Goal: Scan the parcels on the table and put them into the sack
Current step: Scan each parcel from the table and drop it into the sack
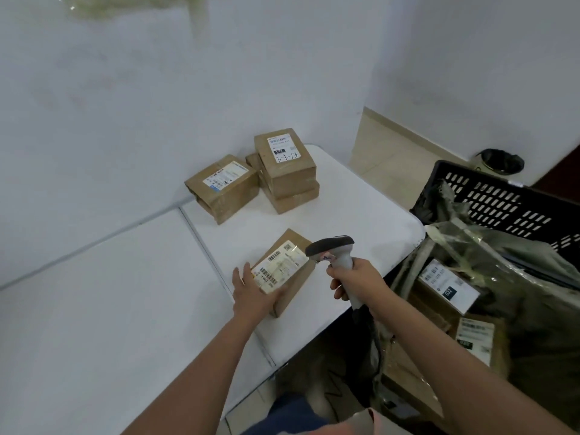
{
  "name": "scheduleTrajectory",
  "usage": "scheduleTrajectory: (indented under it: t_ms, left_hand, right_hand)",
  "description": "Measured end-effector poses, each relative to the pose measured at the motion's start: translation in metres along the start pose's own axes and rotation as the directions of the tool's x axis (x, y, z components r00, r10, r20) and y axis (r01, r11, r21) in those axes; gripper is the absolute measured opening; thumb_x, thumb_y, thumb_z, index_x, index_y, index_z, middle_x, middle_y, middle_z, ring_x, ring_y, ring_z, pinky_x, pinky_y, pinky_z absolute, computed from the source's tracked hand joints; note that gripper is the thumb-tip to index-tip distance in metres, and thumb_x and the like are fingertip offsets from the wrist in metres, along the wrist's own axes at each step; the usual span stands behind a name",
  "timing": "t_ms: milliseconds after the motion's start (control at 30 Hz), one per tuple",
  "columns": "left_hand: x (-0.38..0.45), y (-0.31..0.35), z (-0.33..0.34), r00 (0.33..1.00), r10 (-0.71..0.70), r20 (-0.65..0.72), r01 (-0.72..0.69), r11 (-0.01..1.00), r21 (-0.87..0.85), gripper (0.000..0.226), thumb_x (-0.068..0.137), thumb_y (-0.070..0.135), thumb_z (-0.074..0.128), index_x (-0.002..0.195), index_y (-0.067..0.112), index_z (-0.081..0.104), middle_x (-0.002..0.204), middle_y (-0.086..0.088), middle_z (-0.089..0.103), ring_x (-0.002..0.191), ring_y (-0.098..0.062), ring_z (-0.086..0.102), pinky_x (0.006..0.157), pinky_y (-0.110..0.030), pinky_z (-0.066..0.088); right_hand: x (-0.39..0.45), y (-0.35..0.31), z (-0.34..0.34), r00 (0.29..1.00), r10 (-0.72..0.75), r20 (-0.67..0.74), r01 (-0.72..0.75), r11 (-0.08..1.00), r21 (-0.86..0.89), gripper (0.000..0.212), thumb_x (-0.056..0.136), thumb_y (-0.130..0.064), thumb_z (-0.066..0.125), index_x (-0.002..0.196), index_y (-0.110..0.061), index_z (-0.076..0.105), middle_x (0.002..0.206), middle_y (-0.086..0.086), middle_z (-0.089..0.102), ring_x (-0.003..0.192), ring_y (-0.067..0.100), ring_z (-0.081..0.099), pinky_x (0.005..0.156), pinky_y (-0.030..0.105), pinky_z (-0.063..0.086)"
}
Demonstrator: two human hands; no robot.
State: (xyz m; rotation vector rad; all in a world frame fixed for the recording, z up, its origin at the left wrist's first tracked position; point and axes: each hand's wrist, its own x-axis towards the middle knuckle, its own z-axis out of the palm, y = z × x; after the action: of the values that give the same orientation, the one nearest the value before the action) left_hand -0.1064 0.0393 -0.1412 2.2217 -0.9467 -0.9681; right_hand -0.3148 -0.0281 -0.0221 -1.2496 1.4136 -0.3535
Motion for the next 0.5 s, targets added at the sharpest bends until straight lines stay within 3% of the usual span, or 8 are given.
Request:
scheduleTrajectory:
  t_ms: [100,333,433,500]
  left_hand:
    - [-0.009,0.005,0.009,1.000,-0.005,-0.017,0.004,1.000,-0.003,0.116,0.077,0.053,0.076,0.156,0.019,-0.002,0.163,-0.005,-0.015,0.150,-0.030,0.015,0.116,-0.042,0.029]
    - [-0.004,0.006,0.008,0.990,0.136,0.040,-0.138,0.989,0.047,0.120,0.077,0.044,0.079,0.157,0.015,-0.005,0.163,-0.003,-0.015,0.150,-0.023,0.011,0.114,-0.036,0.030]
    - [0.000,-0.001,0.007,0.991,0.136,-0.004,-0.136,0.991,-0.005,0.119,0.076,0.045,0.080,0.157,0.010,-0.001,0.164,-0.006,0.001,0.149,-0.022,0.015,0.116,-0.035,0.028]
    - [0.003,-0.006,0.006,0.991,0.135,0.001,-0.135,0.989,-0.054,0.116,0.074,0.046,0.082,0.155,0.011,0.007,0.160,-0.006,0.019,0.145,-0.022,0.025,0.113,-0.036,0.035]
  right_hand:
    - [-0.005,-0.013,-0.004,0.999,-0.034,0.034,0.037,0.996,-0.087,0.016,0.093,-0.022,0.060,0.090,-0.007,0.062,0.069,0.007,0.068,0.055,0.017,0.063,0.056,0.027,0.050]
    - [-0.008,-0.040,0.000,0.995,-0.053,0.087,0.067,0.982,-0.178,0.019,0.092,-0.025,0.060,0.089,-0.006,0.060,0.066,0.007,0.067,0.053,0.016,0.065,0.049,0.022,0.048]
    - [-0.008,-0.046,0.005,0.995,-0.051,0.088,0.068,0.979,-0.193,0.022,0.092,-0.026,0.060,0.087,-0.004,0.060,0.066,0.009,0.067,0.055,0.019,0.065,0.048,0.022,0.048]
    - [-0.008,-0.049,0.008,0.996,-0.051,0.069,0.063,0.978,-0.198,0.024,0.093,-0.027,0.060,0.088,-0.003,0.060,0.067,0.010,0.067,0.052,0.018,0.064,0.047,0.021,0.048]
